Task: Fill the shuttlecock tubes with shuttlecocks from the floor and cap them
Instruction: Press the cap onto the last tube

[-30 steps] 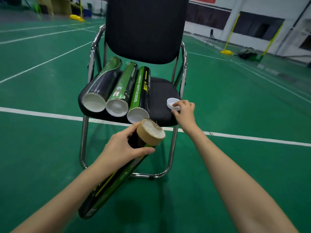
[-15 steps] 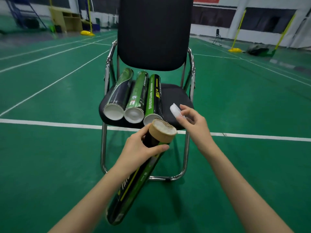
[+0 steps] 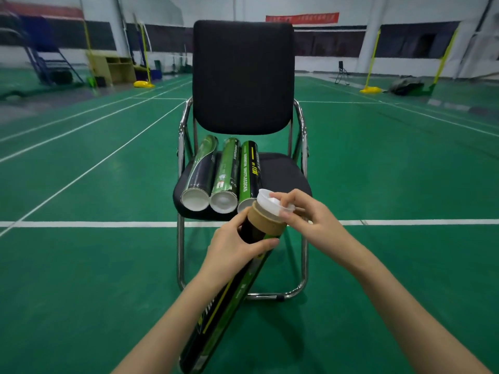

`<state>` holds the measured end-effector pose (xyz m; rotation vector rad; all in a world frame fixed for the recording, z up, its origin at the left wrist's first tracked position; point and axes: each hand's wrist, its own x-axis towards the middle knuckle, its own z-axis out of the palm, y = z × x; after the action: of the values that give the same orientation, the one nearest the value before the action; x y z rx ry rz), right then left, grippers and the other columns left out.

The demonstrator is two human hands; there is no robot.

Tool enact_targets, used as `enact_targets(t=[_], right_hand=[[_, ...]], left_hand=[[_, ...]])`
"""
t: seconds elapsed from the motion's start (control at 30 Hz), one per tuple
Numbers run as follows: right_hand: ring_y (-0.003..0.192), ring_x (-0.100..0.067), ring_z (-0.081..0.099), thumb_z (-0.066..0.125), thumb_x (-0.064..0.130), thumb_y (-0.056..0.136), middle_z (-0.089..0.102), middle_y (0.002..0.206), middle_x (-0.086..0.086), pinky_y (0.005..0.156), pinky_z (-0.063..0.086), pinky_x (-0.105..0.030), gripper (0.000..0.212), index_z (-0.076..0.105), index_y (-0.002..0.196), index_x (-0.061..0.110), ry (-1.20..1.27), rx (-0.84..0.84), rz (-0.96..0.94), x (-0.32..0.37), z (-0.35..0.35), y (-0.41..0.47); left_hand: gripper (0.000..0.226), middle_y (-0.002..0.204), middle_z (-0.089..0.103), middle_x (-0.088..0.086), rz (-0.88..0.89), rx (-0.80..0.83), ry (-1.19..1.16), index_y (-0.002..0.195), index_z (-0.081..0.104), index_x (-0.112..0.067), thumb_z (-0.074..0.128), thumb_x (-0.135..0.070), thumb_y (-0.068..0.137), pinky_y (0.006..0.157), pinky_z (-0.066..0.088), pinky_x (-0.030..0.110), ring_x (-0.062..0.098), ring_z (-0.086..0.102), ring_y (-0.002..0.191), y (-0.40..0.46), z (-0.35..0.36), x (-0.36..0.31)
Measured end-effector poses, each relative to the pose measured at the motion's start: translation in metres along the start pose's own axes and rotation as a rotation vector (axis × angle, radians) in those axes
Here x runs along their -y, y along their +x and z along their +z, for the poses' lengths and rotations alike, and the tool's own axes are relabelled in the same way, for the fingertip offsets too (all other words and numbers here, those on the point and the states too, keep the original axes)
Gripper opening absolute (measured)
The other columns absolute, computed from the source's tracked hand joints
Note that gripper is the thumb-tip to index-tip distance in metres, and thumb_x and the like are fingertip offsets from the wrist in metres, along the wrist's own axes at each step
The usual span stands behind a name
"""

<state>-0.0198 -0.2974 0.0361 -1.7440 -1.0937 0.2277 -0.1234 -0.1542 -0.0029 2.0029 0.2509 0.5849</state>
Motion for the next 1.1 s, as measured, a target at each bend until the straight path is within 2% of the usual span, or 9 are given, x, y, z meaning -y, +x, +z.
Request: enact_targets(t=[0.07, 0.27, 0.43, 0.63, 0.73, 0.83, 0.9, 0.97, 1.1], right_hand=[[0.116, -0.003, 0.052, 0.056, 0.022, 0.091, 0.057, 0.125, 0.021, 0.102, 0.042, -0.039, 0.004, 0.055, 0.094, 0.024, -0.057, 0.002, -0.006, 0.003, 0.000, -0.003], [0.114, 0.001, 0.051, 0.066, 0.021, 0.084, 0.057, 0.124, 0.014, 0.099, 0.038, -0.019, 0.040, 0.055, 0.121, 0.034, -0.116, 0.010, 0.000, 0.007, 0.003, -0.014], [0.118, 0.006, 0.044, 0.071, 0.020, 0.080, 0.051, 0.126, 0.021, 0.097, 0.029, -0.002, 0.054, 0.050, 0.130, 0.029, -0.274, 0.035, -0.061, 0.010, 0.008, -0.019], [0.109, 0.002, 0.053, 0.069, 0.019, 0.081, 0.060, 0.123, 0.013, 0.094, 0.038, -0.010, 0.049, 0.055, 0.127, 0.029, -0.376, 0.009, -0.100, 0.012, 0.010, -0.018], [0.106, -0.004, 0.058, 0.069, 0.014, 0.079, 0.067, 0.114, 0.006, 0.099, 0.041, -0.025, 0.047, 0.059, 0.123, 0.029, -0.329, -0.005, -0.088, 0.014, 0.014, -0.017], [0.120, -0.010, 0.050, 0.066, 0.008, 0.081, 0.060, 0.119, 0.014, 0.111, 0.025, -0.020, 0.046, 0.059, 0.123, 0.025, -0.335, -0.009, -0.119, 0.019, 0.019, -0.017], [0.124, -0.006, 0.034, 0.064, 0.006, 0.083, 0.056, 0.120, 0.016, 0.105, 0.014, -0.009, 0.046, 0.057, 0.125, 0.022, -0.358, 0.004, -0.139, 0.022, 0.021, -0.015], [0.122, -0.006, 0.023, 0.061, 0.004, 0.085, 0.059, 0.125, 0.007, 0.102, 0.010, -0.007, 0.046, 0.054, 0.128, 0.021, -0.373, 0.021, -0.146, 0.024, 0.021, -0.013], [0.117, -0.005, 0.040, 0.059, 0.002, 0.086, 0.063, 0.121, 0.002, 0.112, 0.011, -0.019, 0.045, 0.055, 0.127, 0.019, -0.371, 0.006, -0.164, 0.017, 0.026, -0.010]], left_hand=[[0.063, 0.094, 0.066, -0.025, -0.007, -0.006, -0.008, 0.113, 0.054, -0.049, 0.075, -0.056, 0.053, 0.086, 0.049, 0.032, -0.004, 0.059, 0.092, -0.001, 0.000, -0.001], [0.052, 0.090, 0.068, -0.018, -0.010, -0.003, -0.096, 0.111, 0.059, -0.040, 0.082, -0.029, 0.065, 0.074, 0.044, 0.014, -0.005, 0.060, 0.085, -0.007, 0.003, -0.008], [0.043, 0.086, 0.070, -0.010, -0.028, -0.004, -0.134, 0.104, 0.063, -0.030, 0.077, -0.037, 0.064, 0.070, 0.049, 0.020, 0.004, 0.063, 0.082, -0.016, 0.008, -0.008], [0.039, 0.084, 0.070, -0.008, -0.030, -0.012, -0.084, 0.102, 0.064, -0.028, 0.081, -0.030, 0.067, 0.069, 0.048, 0.018, 0.005, 0.063, 0.079, -0.021, 0.005, -0.009], [0.044, 0.083, 0.069, -0.011, -0.033, -0.040, -0.064, 0.104, 0.064, -0.030, 0.081, -0.028, 0.065, 0.066, 0.045, 0.013, 0.001, 0.061, 0.078, -0.023, 0.001, -0.009], [0.044, 0.084, 0.070, -0.013, -0.031, -0.058, -0.068, 0.104, 0.064, -0.030, 0.082, -0.027, 0.063, 0.069, 0.047, 0.015, 0.001, 0.062, 0.080, -0.024, -0.003, -0.008], [0.042, 0.083, 0.070, -0.012, -0.034, -0.067, -0.079, 0.101, 0.065, -0.030, 0.083, -0.027, 0.063, 0.072, 0.049, 0.020, 0.003, 0.063, 0.081, -0.023, -0.003, -0.007], [0.040, 0.083, 0.070, -0.012, -0.034, -0.074, -0.083, 0.099, 0.065, -0.030, 0.083, -0.027, 0.064, 0.072, 0.049, 0.021, 0.003, 0.063, 0.081, -0.023, -0.004, -0.006], [0.040, 0.080, 0.069, -0.013, -0.009, -0.087, -0.073, 0.098, 0.065, -0.032, 0.083, -0.027, 0.063, 0.068, 0.047, 0.015, 0.000, 0.062, 0.077, -0.021, -0.008, -0.007]])
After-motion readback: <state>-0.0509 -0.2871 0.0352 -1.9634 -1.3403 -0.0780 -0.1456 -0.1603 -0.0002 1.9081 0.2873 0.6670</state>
